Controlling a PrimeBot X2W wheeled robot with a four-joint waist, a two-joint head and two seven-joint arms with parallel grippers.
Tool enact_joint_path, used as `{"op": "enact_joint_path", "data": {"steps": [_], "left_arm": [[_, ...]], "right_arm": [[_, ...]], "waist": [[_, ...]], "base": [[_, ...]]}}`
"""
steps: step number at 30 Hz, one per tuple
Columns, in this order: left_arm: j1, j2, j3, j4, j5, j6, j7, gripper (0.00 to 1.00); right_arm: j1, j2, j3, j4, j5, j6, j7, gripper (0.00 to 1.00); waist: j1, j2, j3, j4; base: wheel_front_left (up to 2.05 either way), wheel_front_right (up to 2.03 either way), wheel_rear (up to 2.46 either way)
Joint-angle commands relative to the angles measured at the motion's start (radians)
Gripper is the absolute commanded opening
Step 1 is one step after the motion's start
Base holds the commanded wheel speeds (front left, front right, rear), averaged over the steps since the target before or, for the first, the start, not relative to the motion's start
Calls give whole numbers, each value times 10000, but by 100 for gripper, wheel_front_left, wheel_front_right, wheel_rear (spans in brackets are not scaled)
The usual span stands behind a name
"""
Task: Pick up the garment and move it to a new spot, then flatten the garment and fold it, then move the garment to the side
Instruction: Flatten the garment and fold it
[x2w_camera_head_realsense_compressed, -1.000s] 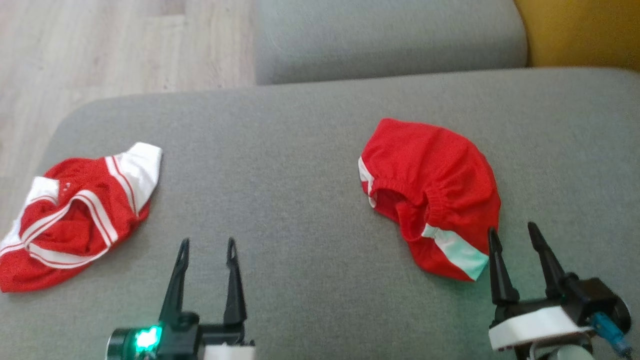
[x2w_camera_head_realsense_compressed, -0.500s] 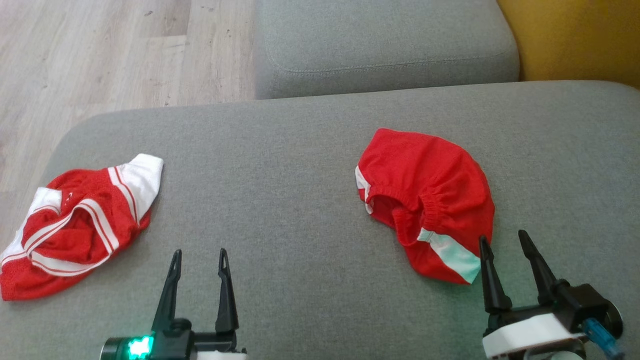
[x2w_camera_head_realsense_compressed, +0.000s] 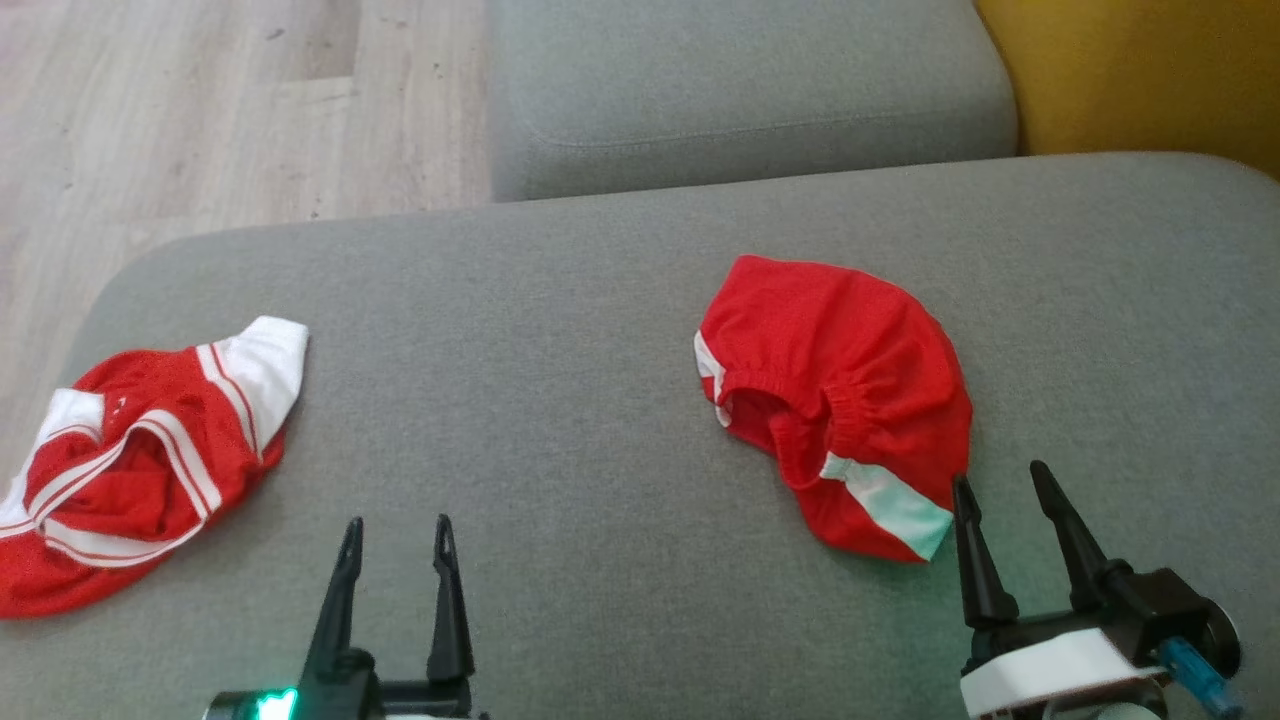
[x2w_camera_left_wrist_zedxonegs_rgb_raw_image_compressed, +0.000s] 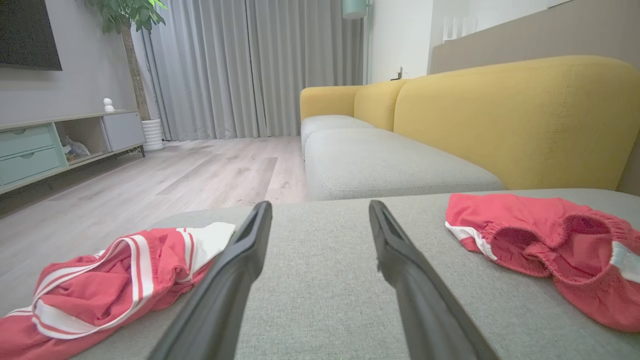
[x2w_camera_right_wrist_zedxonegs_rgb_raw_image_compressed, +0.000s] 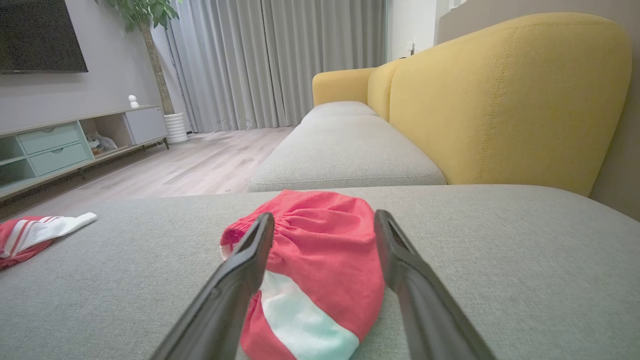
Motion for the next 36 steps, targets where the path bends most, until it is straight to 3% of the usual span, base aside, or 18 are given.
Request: {"op": "enact_joint_path", "data": {"steps": [1, 5, 8, 16, 24, 34, 35, 36], "left_arm": [[-379, -32, 234, -198, 49, -19, -51, 100], [-705, -32, -384, 182, -94, -450, -51, 100], [-1359, -33, -1419, 915, -231, -1300, -51, 100], [-3077, -33, -3144, 2684, -685, -2103, -51, 100], [-4851, -33, -4049, 4103, -1108, -1965, -51, 100], [-5724, -33, -4223, 5150, -1279, -1538, -51, 100], [-5776, -33, -4218, 5096, -1284, -1514, -51, 82], [-5805, -33, -4202, 5029, -1297, -1480, -51, 44]], "right_arm": [[-137, -53, 260, -342, -74, 67, 6, 100], [-214, -53, 364, -356, -140, 67, 6, 100], [-324, -53, 481, -366, -206, 67, 6, 100], [-635, -53, 804, -326, -285, 67, 6, 100], [-1219, -53, 1008, -333, -106, 67, 6, 100], [-1465, -53, 1116, -344, 175, 67, 6, 100], [-1472, -53, 1105, -352, 188, 67, 6, 100], [-1476, -53, 1102, -352, 195, 67, 6, 100]], "waist": [[0, 0, 67, -82], [0, 0, 276, -405], [0, 0, 559, -906], [0, 0, 1164, -2168], [0, 0, 2085, -3531], [0, 0, 2541, -4286], [0, 0, 2553, -4310], [0, 0, 2556, -4332]], "base": [[0, 0, 0], [0, 0, 0], [0, 0, 0], [0, 0, 0], [0, 0, 0], [0, 0, 0], [0, 0, 0], [0, 0, 0]]}}
